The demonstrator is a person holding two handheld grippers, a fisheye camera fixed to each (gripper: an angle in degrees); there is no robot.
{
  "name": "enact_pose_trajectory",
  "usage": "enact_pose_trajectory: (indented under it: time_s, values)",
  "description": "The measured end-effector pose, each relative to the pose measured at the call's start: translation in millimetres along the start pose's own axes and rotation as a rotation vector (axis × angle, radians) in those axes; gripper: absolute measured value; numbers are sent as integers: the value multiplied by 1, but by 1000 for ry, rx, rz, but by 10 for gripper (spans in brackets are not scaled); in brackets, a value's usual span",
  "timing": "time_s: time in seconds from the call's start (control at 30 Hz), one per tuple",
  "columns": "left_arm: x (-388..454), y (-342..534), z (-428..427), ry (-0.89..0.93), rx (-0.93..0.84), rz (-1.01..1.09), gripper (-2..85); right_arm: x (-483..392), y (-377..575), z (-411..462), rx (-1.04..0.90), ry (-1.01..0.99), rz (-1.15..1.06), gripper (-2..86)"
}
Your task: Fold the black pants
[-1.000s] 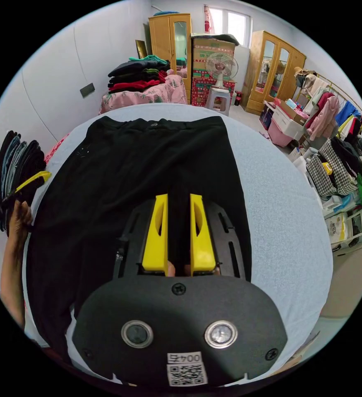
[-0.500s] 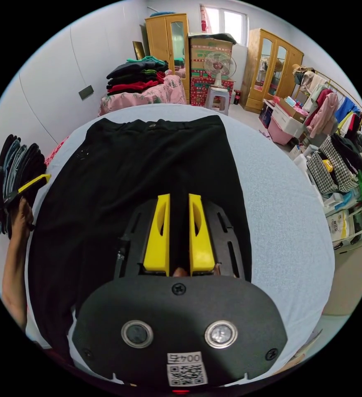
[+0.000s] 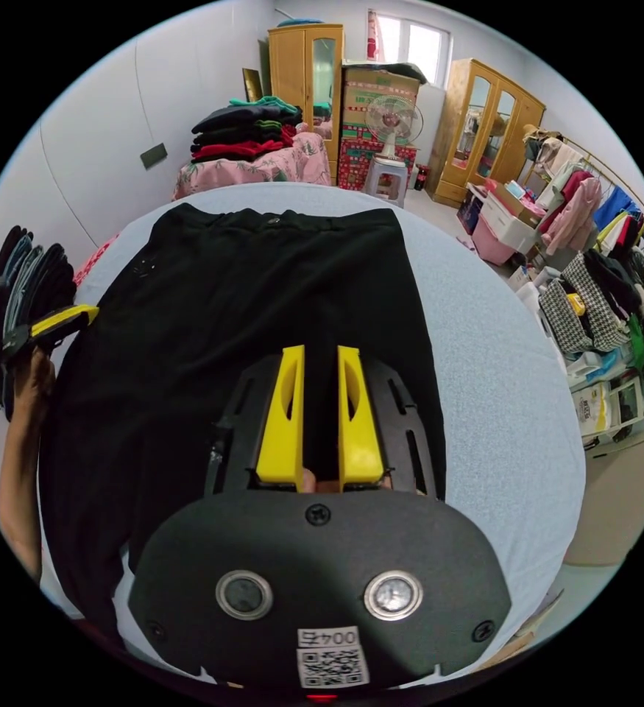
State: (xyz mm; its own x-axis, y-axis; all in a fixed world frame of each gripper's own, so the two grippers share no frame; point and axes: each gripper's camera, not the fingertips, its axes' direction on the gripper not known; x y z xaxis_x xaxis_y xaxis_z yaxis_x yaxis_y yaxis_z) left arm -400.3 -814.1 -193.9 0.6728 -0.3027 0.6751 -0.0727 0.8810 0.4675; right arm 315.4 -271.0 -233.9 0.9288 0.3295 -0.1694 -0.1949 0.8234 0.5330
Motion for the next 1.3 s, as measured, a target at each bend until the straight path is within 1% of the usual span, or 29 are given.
enact_pose_trajectory:
  time_s: [0.1,0.17,0.23,0.3,0.37,0.4,0.43,0.47,0.53,0.57,0.63,0.7,0.77,0.8,0.83,0.93,1.07,1.13,1.23,1.3]
  values:
    - [-8,3,-7,-14,55,-39,16,5,1,1,3,-39,16,80]
    - [-18,4,-7,21,62,-85,14,5,1,2,3,-46,14,81]
    - [-30,1,1,75,18,-119,14,3,1,3,2,-31,9,81]
    - [-38,-1,4,76,-20,-141,14,0,1,4,1,-13,5,78]
    - [-51,-1,-5,84,28,-197,16,0,1,4,1,-15,6,78]
    - [-59,-5,-13,97,87,-233,20,0,1,5,1,-18,8,77]
    - [-62,-14,-17,121,125,-230,28,0,0,5,1,-18,8,77]
    - [-62,-19,-17,127,127,-224,32,-1,0,5,1,-17,7,77]
    - [-54,-48,-2,156,64,-155,55,-2,-1,6,1,-11,5,77]
    - [-49,-55,3,143,33,-132,60,-3,-1,7,1,-8,3,76]
    - [-32,-71,24,57,-57,-53,71,-4,-2,7,1,-9,4,76]
    - [-21,-74,33,-6,-83,-15,65,-2,-3,8,2,-29,11,76]
    - [-14,-71,38,-94,-71,17,44,1,-4,8,5,-56,21,77]
    - [-14,-67,36,-138,-42,5,37,3,-5,8,6,-72,27,78]
    - [-18,-65,34,-143,-29,-18,33,4,-5,8,6,-78,29,78]
    - [-34,-62,30,-102,0,-87,32,2,-7,9,6,-73,28,77]
    - [-56,-67,36,13,-56,-146,52,-6,-11,11,3,-33,13,73]
    - [-67,-68,29,90,-32,-195,76,-5,-13,11,4,-42,19,71]
    - [-73,-76,19,126,52,-214,90,-6,-17,12,4,-47,22,69]
    - [-73,-86,20,132,61,-210,93,-9,-19,13,3,-29,15,69]
